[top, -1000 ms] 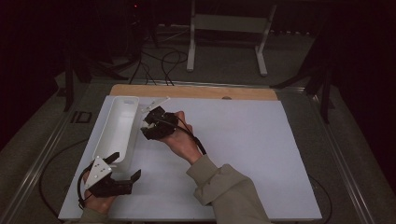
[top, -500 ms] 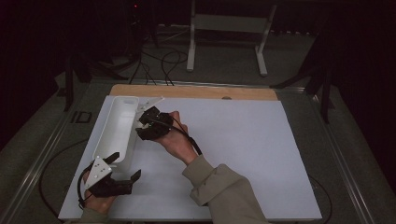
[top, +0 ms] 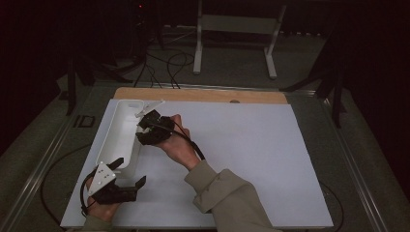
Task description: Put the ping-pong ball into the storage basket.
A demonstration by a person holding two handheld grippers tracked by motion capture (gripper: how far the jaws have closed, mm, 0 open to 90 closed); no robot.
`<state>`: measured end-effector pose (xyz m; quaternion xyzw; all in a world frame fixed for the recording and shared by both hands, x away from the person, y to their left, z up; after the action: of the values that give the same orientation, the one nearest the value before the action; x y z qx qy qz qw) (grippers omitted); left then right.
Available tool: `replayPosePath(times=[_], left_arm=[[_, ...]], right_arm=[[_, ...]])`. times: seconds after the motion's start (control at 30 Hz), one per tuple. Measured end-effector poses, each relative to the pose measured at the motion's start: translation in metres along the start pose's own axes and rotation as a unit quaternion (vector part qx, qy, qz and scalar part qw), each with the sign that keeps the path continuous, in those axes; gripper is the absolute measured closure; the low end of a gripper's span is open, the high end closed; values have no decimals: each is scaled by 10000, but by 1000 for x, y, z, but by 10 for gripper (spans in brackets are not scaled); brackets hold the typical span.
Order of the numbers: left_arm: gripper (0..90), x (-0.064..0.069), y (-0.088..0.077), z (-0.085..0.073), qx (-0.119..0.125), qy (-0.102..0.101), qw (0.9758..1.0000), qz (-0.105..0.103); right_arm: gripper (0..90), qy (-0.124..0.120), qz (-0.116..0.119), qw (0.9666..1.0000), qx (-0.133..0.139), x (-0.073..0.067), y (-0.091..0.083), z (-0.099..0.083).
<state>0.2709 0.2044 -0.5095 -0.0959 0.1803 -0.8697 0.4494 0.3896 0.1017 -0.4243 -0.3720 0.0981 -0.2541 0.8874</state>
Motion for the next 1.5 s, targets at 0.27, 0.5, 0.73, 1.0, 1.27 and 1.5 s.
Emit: replayPosePath(times=[0.27, 0.5, 0.73, 1.0, 1.27, 1.5], left_arm=[[10, 0, 0, 0, -3, -4, 10000, -5], [10, 0, 0, 0, 2, -15, 10000, -12], [10, 0, 0, 0, 4, -20, 10000, -18], [10, 0, 0, 0, 1, -12, 10000, -15], [10, 0, 0, 0, -1, -9, 10000, -15], [10, 0, 0, 0, 8, -15, 10000, -23]], right_arm=[[509, -28, -8, 10000, 1, -3, 3, 5], [508, -59, 9, 10000, 7, -7, 7, 10], [509, -73, 41, 10000, 16, -8, 10, 13], [508, -72, 85, 9999, 68, -10, 13, 15], [509, -46, 121, 9999, 112, -12, 15, 17], [508, -22, 181, 9996, 192, -13, 18, 19]])
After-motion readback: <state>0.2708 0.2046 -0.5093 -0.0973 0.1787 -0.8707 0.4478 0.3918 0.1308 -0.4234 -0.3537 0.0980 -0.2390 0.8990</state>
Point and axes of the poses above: each handheld gripper's, and its own axes: y roughly forward along the jaws, z roughly out of its top, x roughly to its right, the point moved 6 cm from there along y, roughly forward along the jaws, and after that the axes turned 3 degrees about -x, right-handed, at the moved point
